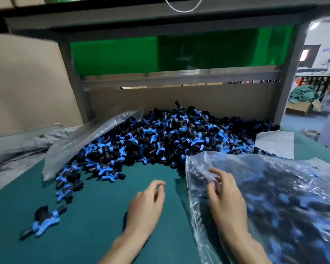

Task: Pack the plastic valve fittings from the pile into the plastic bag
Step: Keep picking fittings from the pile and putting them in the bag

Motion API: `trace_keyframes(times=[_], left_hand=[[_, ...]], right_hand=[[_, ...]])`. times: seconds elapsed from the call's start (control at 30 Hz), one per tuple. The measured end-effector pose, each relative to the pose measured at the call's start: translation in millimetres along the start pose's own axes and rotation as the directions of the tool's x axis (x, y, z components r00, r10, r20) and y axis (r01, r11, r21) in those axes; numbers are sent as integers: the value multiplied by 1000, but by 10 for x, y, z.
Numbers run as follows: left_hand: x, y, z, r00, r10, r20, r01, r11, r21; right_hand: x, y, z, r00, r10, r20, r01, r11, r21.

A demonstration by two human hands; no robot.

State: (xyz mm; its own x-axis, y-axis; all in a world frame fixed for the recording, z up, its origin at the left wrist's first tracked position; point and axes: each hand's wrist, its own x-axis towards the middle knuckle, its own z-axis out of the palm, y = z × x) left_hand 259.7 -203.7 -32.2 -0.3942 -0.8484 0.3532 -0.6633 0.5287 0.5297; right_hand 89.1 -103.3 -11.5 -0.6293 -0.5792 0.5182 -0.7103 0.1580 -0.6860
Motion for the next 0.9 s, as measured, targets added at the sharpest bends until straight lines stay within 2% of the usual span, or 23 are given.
trace_keyframes(times=[0.03,0.07,0.1,0.17,0.33,0.43,0.5,0.57,0.6,0.67,0.7,0.77,0.83,0.9], left_hand=[[55,-249,-101,994,-109,-28,112,984,138],[146,-454,-217,984,-159,-79,175,939,295],[191,-577,-235,981,-158,-116,190,917,351],[274,-558,-122,975,-157,-156,209,888,410],[627,-685,-226,935,-337,-110,342,778,526],[650,-654,-239,937,-318,-147,346,778,525],[548,-668,-245,943,-267,-198,329,834,444],[407,-634,-250,958,-158,-239,237,908,347],[348,-598,-247,959,-121,-256,188,948,257],[241,-467,-220,950,-127,-286,122,992,-34],[185,-371,-191,945,-166,-283,104,969,-222],[78,-145,-81,950,-224,-218,75,839,-539],[-20,96,43,970,-222,-103,87,705,-704],[-87,286,117,976,-216,-32,108,607,-787]], right_hand=[[-26,50,26,1000,-11,19,12,999,-47],[-38,80,60,999,-15,31,18,997,-79],[-36,97,62,999,-17,28,20,995,-94],[-28,100,56,1000,-25,14,26,995,-99],[-40,119,55,999,-44,12,45,994,-102],[-23,136,59,998,-56,2,56,992,-115],[-25,145,65,998,-60,7,60,989,-132],[-33,148,69,998,-65,20,68,988,-142],[-36,146,69,997,-71,24,73,987,-145],[-37,140,66,996,-88,24,91,986,-137],[-38,135,63,995,-101,23,103,986,-130],[-45,117,55,989,-146,27,148,981,-128],[-57,93,47,977,-204,56,209,971,-112],[-74,76,34,963,-259,79,264,962,-67]])
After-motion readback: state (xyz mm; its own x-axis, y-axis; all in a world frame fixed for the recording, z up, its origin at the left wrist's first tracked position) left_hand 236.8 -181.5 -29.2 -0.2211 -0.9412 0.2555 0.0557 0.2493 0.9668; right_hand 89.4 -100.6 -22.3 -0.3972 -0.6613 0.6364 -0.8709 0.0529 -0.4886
